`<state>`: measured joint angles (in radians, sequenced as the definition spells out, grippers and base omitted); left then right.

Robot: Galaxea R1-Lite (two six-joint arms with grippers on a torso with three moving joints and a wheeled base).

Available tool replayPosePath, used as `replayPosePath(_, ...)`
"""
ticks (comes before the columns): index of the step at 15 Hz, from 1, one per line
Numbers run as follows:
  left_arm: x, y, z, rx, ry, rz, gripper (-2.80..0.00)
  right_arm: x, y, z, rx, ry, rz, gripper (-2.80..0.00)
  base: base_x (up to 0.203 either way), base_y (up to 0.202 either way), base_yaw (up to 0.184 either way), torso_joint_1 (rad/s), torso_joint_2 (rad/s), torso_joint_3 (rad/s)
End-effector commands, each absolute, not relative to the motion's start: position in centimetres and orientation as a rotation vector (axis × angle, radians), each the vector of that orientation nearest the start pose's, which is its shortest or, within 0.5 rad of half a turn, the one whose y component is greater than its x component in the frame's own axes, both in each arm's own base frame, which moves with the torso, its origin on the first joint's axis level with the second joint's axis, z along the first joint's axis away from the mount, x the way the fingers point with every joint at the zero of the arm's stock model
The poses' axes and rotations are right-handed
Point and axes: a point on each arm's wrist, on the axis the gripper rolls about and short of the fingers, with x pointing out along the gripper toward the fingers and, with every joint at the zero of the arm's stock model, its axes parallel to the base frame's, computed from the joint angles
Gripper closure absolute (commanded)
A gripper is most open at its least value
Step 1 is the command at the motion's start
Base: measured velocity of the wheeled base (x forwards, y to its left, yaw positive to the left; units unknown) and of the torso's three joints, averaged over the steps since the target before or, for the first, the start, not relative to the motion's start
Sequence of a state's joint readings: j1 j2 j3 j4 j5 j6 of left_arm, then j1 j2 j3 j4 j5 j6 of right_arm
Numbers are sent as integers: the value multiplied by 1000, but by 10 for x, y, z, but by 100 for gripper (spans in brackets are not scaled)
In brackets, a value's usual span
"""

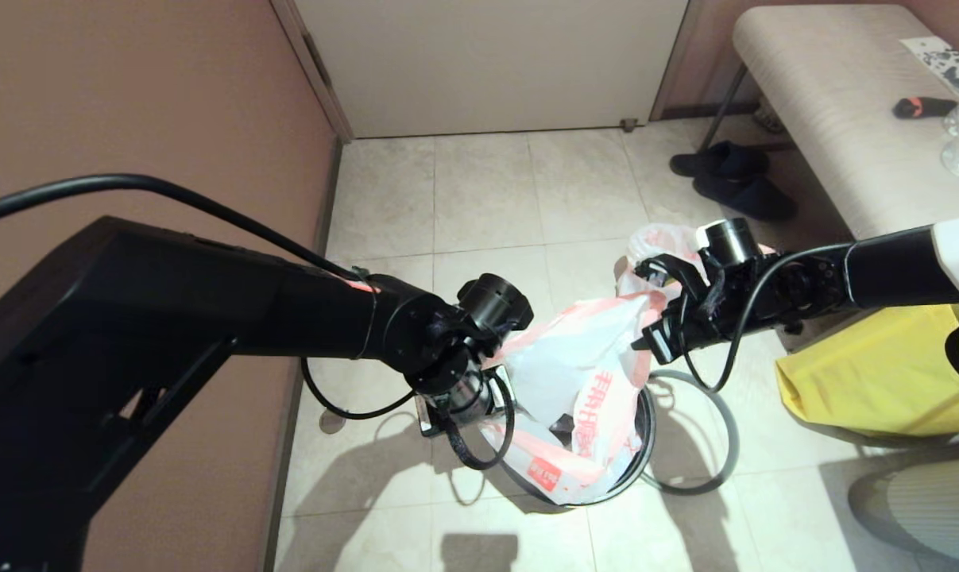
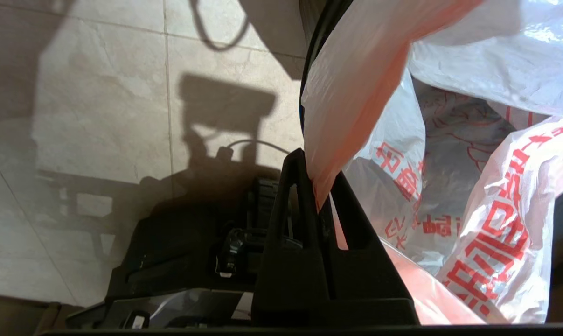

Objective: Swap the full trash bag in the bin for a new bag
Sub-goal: Put the new garbage bag on the trash can

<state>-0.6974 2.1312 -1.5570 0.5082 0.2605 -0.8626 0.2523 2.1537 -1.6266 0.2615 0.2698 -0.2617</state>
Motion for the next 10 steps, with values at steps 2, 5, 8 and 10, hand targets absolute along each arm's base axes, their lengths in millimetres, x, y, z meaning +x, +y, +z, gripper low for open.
replayPosePath(2, 301, -244, 134, -274, 1060, 55, 0, 389, 106, 190, -243, 829, 584, 0, 0, 0, 0, 0, 0, 0)
replayPosePath(5, 302, -236, 116, -243, 1115, 105, 0, 382, 100, 200, -295, 958, 527, 0, 0, 0, 0, 0, 0, 0)
replayPosePath(8, 308, -231, 97, -222, 1152, 147, 0, 386, 97, 186, -380, 1027, 416, 0, 0, 0, 0, 0, 0, 0)
replayPosePath(10, 314, -226, 90, -225, 1160, 170, 0, 394, 96, 168, -438, 1083, 382, 0, 0, 0, 0, 0, 0, 0)
